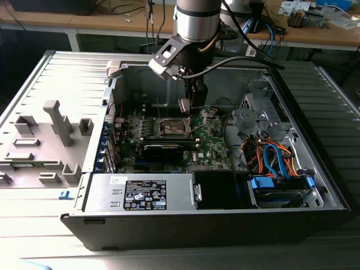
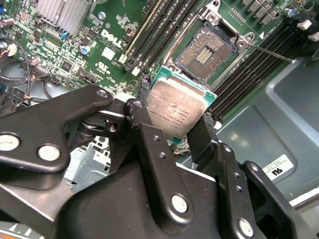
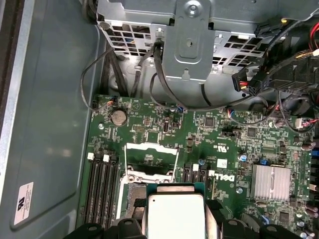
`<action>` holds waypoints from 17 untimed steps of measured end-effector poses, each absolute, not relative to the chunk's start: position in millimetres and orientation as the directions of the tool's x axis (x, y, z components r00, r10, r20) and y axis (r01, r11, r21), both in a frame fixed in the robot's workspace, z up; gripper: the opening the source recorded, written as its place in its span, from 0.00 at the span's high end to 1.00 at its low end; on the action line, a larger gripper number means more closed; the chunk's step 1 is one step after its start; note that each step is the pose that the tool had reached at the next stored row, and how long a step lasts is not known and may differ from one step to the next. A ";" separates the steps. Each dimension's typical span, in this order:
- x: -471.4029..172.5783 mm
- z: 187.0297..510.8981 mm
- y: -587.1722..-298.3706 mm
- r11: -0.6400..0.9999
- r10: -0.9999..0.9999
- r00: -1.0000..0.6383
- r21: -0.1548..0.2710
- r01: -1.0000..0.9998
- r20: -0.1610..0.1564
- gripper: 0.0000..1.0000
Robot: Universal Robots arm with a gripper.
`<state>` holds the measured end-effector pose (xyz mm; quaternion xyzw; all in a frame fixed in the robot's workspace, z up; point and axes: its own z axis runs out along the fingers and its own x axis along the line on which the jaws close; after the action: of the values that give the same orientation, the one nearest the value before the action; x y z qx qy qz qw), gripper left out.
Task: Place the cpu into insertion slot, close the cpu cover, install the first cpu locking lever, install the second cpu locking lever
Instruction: 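Place the cpu into insertion slot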
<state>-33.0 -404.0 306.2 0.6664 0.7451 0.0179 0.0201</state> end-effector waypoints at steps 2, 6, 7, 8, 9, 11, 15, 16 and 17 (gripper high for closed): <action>-33.0 306.1 -404.0 0.106 0.994 -0.106 0.053 0.993 -0.006 0.45; -33.0 305.9 -404.0 0.096 0.995 -0.096 0.053 0.994 -0.006 0.45; -33.0 305.9 -404.0 0.094 0.996 -0.093 0.053 0.994 -0.006 0.45; -33.0 305.8 -404.0 0.089 0.996 -0.089 0.053 0.995 -0.006 0.45; -33.0 305.7 -404.0 0.086 0.996 -0.086 0.053 0.995 -0.006 0.45; -33.0 305.7 -404.0 0.082 0.997 -0.081 0.053 0.995 -0.006 0.45; -33.0 305.5 -404.0 0.072 0.997 -0.072 0.053 0.996 -0.006 0.45; -33.0 305.5 -404.0 0.069 0.998 -0.069 0.053 0.996 -0.006 0.45; -33.0 305.4 -404.0 0.067 0.998 -0.067 0.054 0.996 -0.006 0.45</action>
<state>-33.0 -404.0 305.4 0.6828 0.7301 0.0175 0.0205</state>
